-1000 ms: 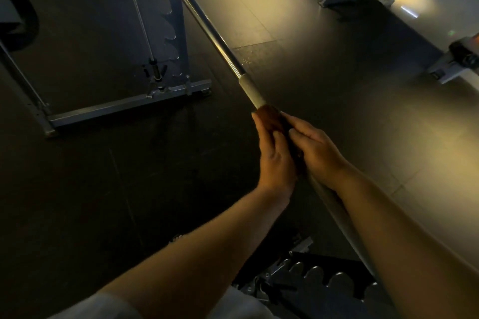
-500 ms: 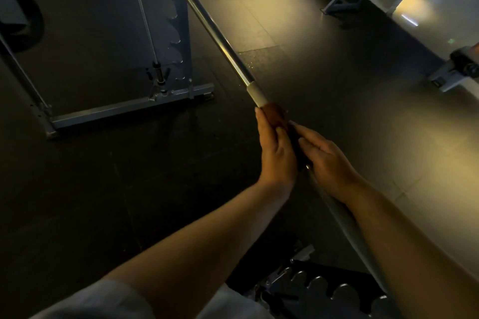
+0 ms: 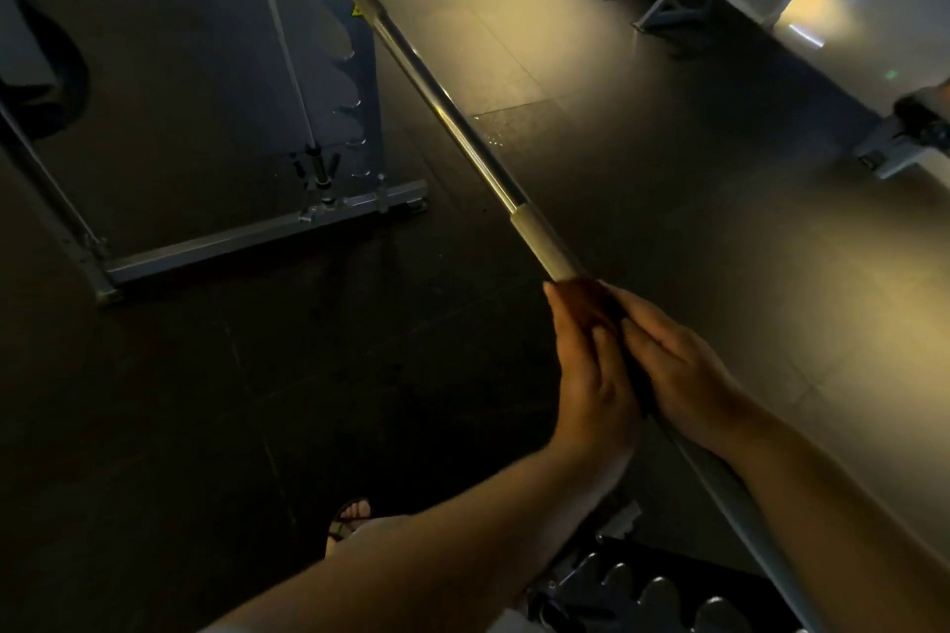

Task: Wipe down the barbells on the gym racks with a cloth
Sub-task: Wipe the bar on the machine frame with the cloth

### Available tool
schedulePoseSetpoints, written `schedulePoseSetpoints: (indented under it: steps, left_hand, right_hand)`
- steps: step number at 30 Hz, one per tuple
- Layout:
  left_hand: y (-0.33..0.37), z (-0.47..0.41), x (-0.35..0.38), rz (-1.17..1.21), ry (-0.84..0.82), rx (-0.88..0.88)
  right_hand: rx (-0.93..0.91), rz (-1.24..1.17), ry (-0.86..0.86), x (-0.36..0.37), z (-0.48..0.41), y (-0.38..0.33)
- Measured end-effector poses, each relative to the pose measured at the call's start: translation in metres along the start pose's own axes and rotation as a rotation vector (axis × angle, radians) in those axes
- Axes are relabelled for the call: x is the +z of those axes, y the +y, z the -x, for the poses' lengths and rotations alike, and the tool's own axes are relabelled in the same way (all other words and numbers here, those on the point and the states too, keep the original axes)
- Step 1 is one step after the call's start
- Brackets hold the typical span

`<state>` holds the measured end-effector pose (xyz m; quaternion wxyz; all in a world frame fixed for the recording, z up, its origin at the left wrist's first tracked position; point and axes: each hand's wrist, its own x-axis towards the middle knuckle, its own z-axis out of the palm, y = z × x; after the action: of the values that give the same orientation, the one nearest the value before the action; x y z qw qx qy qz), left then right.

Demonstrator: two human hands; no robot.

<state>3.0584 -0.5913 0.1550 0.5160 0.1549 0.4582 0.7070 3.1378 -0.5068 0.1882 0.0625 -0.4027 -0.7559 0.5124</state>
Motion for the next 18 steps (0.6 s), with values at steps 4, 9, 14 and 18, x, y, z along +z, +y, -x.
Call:
schedulePoseSetpoints:
  steps: [4, 9, 14, 18]
  left_hand:
    - [0.045, -0.043, -0.02, -0.032, 0.087, -0.087]
    - [0.082, -0.073, -0.035, -0.044, 0.179, -0.202]
    - [0.059, -0.031, -0.019, -0.121, -0.013, -0.263]
    - [0.059, -0.011, -0.03, -0.179, -0.222, -0.402]
  right_hand:
    - [0.007, 0.163, 0.026, 0.002, 0.001, -0.003]
    - [0.058, 0.478, 0.117, 0.008, 0.005, -0.006]
    - [0.076, 0.512, 0.19, 0.016, 0.009, -0.012]
    - [0.115, 0.585, 0.296, 0.032, 0.015, -0.021]
